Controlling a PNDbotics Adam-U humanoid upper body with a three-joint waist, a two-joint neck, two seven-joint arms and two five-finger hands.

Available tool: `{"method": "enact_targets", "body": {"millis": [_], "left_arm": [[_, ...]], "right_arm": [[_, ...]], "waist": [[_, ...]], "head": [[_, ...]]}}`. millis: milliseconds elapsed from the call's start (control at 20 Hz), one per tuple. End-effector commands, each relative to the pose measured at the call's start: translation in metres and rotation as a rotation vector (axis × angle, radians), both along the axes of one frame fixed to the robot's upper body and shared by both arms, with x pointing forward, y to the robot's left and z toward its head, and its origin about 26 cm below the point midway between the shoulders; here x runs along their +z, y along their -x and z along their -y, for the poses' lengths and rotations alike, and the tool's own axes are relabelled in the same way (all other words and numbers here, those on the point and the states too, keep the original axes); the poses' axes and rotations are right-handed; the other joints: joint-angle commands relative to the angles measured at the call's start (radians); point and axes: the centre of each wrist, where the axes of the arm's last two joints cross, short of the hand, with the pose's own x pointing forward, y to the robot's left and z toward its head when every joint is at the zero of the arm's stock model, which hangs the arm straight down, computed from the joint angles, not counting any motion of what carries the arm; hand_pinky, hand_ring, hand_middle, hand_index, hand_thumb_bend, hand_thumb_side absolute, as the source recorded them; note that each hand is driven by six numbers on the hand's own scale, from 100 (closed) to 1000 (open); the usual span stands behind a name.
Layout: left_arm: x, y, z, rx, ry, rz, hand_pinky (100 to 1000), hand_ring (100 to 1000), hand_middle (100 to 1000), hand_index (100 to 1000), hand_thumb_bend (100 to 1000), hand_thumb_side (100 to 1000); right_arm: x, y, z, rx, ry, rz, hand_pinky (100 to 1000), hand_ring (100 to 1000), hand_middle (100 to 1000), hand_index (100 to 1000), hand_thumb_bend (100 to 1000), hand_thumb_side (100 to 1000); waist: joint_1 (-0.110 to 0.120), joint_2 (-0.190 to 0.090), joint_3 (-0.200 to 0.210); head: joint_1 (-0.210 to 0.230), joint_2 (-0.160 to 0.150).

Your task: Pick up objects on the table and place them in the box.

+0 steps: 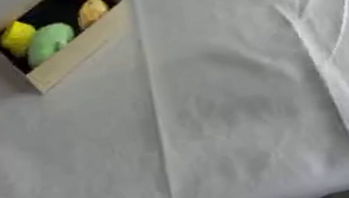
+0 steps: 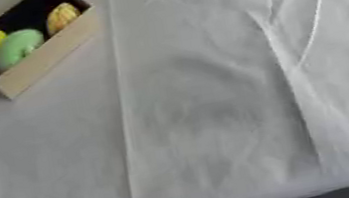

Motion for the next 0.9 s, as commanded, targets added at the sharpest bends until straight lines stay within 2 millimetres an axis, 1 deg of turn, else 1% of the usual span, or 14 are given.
{"method": "enact_targets", "body": {"millis": [50, 200, 350, 500, 750, 800, 900], "left_arm": [[0.022, -0.002, 0.024, -0.053, 0.023, 0.031, 539, 617, 593, 644, 110, 100], [0.027, -0.011, 0.048, -0.098, 0.062, 0.01, 536, 612, 591, 645, 100, 100], [0.032, -0.019, 0.07, -0.143, 0.087, -0.011, 537, 611, 591, 646, 100, 100], [0.036, -0.028, 0.092, -0.175, 0.115, -0.033, 536, 609, 590, 648, 100, 101], [0.028, -0.044, 0.111, -0.194, 0.156, -0.077, 541, 610, 595, 655, 100, 137], [0.025, -0.046, 0.114, -0.192, 0.162, -0.087, 542, 611, 596, 656, 100, 138], [0.019, -0.051, 0.118, -0.178, 0.164, -0.101, 549, 618, 601, 661, 100, 111]], "right_arm": [[0.014, 0.0, 0.001, 0.017, 0.03, 0.022, 1000, 760, 773, 861, 100, 582], [0.015, 0.0, 0.0, 0.022, 0.027, 0.017, 1000, 759, 773, 861, 100, 583], [0.017, -0.001, 0.0, 0.027, 0.023, 0.015, 1000, 759, 772, 860, 100, 586], [0.021, -0.004, -0.002, 0.045, 0.016, 0.016, 1000, 758, 771, 860, 100, 584], [0.028, -0.007, -0.005, 0.073, 0.009, 0.015, 1000, 757, 770, 860, 100, 587], [0.029, -0.007, -0.005, 0.078, 0.006, 0.014, 1000, 757, 770, 860, 100, 588], [0.031, -0.009, -0.007, 0.089, 0.002, 0.012, 1000, 757, 770, 860, 100, 589]], "waist": [[0.01, -0.022, -0.001], [0.01, -0.025, -0.001], [0.01, -0.027, -0.001], [0.008, -0.027, -0.01], [0.011, -0.02, -0.025], [0.011, -0.018, -0.029], [0.011, -0.014, -0.036]], "head": [[0.012, 0.004], [0.035, 0.004], [0.047, 0.004], [0.07, 0.004], [0.09, 0.004], [0.093, 0.004], [0.096, 0.004]]}}
